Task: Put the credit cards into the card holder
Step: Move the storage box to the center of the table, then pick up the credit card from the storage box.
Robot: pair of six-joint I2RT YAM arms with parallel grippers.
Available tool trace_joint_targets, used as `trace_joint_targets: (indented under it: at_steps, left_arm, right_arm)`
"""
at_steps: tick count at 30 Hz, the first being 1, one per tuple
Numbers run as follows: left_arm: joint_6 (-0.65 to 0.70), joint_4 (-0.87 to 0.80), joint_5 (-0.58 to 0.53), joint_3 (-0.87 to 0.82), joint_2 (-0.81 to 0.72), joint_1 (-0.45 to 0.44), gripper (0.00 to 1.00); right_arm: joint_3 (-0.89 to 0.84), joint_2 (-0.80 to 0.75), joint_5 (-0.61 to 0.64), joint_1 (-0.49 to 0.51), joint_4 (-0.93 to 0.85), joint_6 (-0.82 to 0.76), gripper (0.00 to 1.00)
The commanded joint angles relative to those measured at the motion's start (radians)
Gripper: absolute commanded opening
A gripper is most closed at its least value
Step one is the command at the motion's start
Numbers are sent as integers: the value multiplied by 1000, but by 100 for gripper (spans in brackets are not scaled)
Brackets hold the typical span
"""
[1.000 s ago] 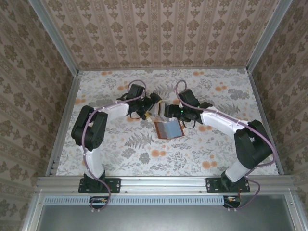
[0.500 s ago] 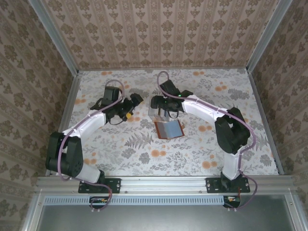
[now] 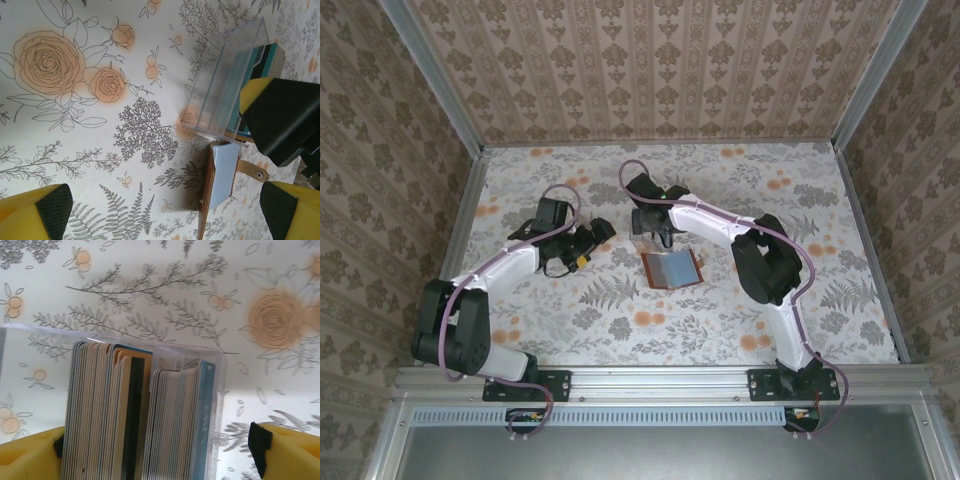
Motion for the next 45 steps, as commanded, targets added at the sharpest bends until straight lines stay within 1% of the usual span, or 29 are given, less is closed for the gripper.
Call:
trace_joint_targets:
  at_steps: [1, 4, 12, 15, 18, 19, 20, 23, 25, 27, 33, 34, 36, 38, 41, 45]
  left_arm:
    - [41, -17, -26, 5, -26, 5, 100]
    - [42, -12, -17, 12, -14, 3, 100]
    - [28, 18, -9, 12, 32, -14, 100]
    - [19, 23, -4, 15, 47, -17, 100]
    - [20, 30, -7, 19, 53, -25, 100]
    - [20, 30, -12, 20, 55, -28, 100]
    - [19, 30, -8, 22, 59, -29, 100]
    - [17, 25, 2, 30, 62, -32, 100]
    - [28, 26, -11, 28, 63, -40, 100]
    - [27, 20, -8, 33, 72, -40, 100]
    - [30, 23, 3, 41, 95, -47, 100]
    - [31, 14, 9, 49, 98, -46, 100]
    - [30, 16, 11, 54, 99, -50, 100]
    - [29, 29, 5, 51, 101, -57, 100]
    - [40, 1, 12, 75, 114, -55, 100]
    - [41, 23, 3, 71, 115, -64, 100]
  right_arm:
    - [-34, -81, 103, -13, -36, -53, 89]
    - [-38, -97, 137, -22, -69, -68, 86]
    - [-58, -138, 200, -22, -63, -158, 74]
    - [-53, -136, 198, -22, -66, -183, 64]
    - [-60, -139, 178, -22, -64, -195, 47]
    - [-65, -141, 172, -22, -56, -200, 44]
    - [-64, -141, 166, -22, -56, -202, 43]
    - [-57, -146, 161, -22, -69, -200, 44]
    - [-63, -145, 164, -22, -55, -207, 51]
    - [-51, -127, 173, -22, -68, -215, 56]
    - [-11, -73, 208, -22, -111, -235, 59]
    - [-4, -68, 199, -22, -121, -237, 61]
    - [8, -62, 169, -20, -140, -233, 68]
    - [1, -72, 109, -20, -127, -225, 74]
    - [-11, -98, 52, -17, -100, -206, 77]
    - [-27, -86, 34, -22, -51, -201, 79]
